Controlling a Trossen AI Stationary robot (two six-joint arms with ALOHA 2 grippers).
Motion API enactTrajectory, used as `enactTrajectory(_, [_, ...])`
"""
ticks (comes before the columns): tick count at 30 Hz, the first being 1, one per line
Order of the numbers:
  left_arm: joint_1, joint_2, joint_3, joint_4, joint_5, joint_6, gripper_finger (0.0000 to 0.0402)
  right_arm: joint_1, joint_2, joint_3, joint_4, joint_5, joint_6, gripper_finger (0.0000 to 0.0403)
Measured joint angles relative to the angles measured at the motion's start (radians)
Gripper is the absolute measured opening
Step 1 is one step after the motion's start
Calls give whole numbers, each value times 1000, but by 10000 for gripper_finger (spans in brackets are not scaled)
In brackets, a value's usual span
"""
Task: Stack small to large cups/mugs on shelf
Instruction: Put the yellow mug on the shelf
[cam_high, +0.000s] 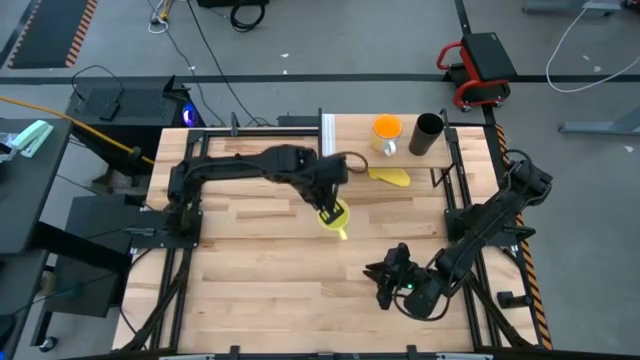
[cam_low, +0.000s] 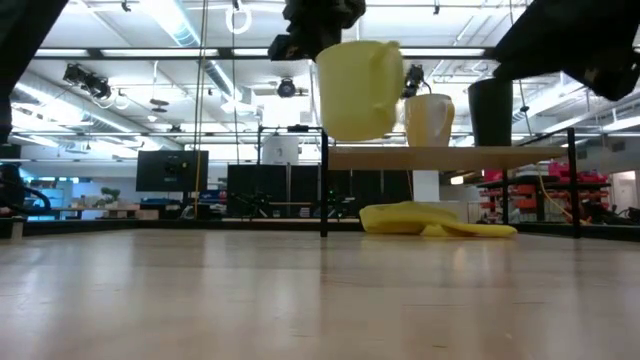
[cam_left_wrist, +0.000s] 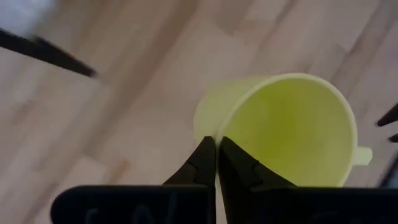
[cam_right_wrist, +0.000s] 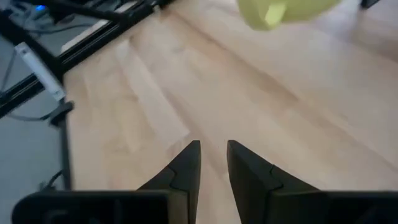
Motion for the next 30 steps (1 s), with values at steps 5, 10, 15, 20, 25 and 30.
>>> enactTrajectory(5, [62, 0, 56, -34, -16, 95, 12, -35, 51, 0, 16, 78, 19, 87])
enactTrajectory(10, [119, -1, 100, -40, -18, 224, 10, -118, 77, 0, 57, 110, -23, 87])
enactTrajectory(15, [186, 0, 111, -41, -14, 341, 12, -228, 78, 0, 72, 181, -58, 87])
enactTrajectory(20, [246, 0, 111, -55, -2, 460, 10, -329, 78, 0, 140, 224, -150, 87])
enactTrajectory(25, [275, 0, 111, -54, 8, 544, 10, -403, 77, 0, 256, 211, -287, 87])
enactTrajectory(30, [276, 0, 110, -31, 23, 570, 10, -454, 77, 0, 322, 112, -374, 87])
